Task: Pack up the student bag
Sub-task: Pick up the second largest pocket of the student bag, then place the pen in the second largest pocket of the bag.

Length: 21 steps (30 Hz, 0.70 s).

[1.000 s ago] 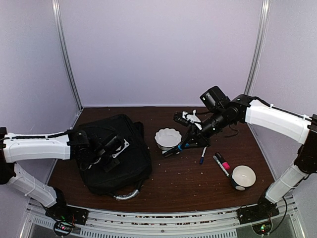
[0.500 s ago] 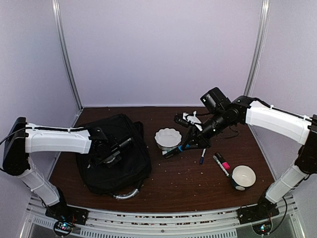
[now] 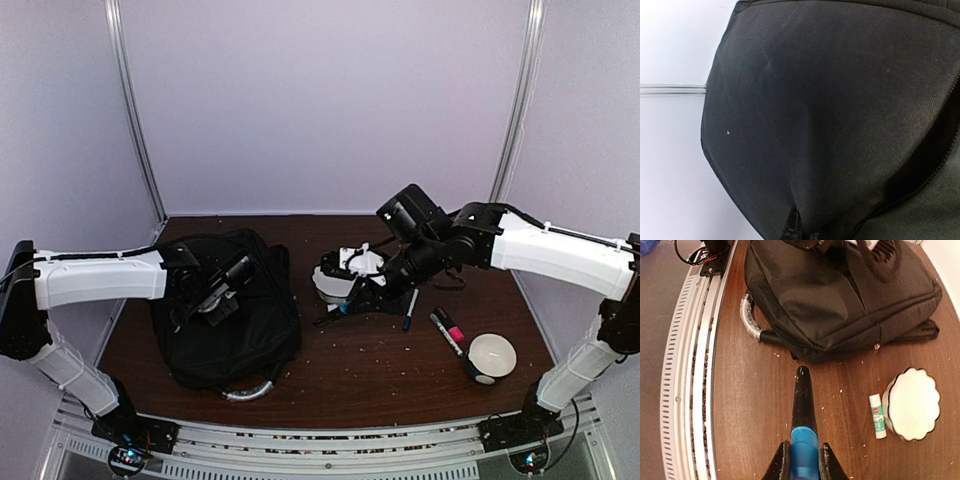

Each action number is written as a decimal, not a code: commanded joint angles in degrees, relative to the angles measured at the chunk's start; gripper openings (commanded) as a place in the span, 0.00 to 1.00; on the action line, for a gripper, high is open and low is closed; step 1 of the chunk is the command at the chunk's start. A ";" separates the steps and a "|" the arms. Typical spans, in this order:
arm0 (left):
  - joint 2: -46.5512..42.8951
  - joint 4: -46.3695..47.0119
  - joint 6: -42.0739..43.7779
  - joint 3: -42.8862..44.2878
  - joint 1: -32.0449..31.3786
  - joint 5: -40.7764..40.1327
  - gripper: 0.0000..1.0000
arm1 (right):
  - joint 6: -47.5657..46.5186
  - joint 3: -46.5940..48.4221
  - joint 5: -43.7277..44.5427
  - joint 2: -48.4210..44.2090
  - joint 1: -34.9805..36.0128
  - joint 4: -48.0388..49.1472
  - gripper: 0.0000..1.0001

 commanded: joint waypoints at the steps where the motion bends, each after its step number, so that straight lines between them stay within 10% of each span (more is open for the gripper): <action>1: -3.24 6.52 2.11 4.45 0.56 7.46 0.00 | -5.86 5.19 14.90 1.18 6.49 4.90 0.00; 21: -6.16 6.63 2.72 11.75 2.97 20.97 0.00 | -22.33 3.79 47.78 19.41 21.88 35.84 0.00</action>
